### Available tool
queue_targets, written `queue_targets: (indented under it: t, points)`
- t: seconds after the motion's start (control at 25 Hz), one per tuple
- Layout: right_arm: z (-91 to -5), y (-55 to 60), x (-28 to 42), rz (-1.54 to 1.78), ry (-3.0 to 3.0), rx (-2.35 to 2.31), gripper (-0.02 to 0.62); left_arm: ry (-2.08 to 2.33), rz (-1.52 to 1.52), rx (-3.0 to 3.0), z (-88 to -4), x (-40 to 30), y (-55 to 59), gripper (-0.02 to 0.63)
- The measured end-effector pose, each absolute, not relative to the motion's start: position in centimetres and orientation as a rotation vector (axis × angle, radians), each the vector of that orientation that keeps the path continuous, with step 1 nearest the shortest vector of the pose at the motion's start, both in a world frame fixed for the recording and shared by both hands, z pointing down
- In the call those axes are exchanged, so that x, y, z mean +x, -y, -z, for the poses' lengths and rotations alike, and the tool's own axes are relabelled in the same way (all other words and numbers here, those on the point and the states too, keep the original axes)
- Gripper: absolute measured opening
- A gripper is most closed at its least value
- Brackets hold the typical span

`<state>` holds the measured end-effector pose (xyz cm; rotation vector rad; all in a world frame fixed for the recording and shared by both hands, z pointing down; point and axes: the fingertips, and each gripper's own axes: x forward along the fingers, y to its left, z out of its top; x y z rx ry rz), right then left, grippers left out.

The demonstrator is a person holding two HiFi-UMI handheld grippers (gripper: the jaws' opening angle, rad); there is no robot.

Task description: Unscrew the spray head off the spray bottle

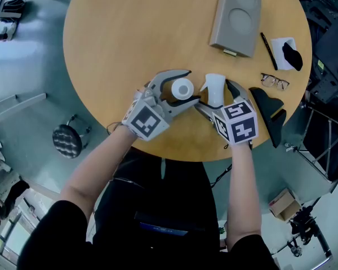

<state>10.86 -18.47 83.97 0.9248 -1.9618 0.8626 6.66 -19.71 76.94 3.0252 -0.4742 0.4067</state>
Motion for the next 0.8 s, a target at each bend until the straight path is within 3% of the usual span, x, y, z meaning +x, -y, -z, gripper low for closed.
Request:
queue_targets:
  t: [0.8]
  points:
    - [-72.2, 14.3, 8.5, -0.813, 2.045, 0.915, 0.523, 0.511, -0.380, 3.050, -66.0, 3.7, 16.9, 0.344]
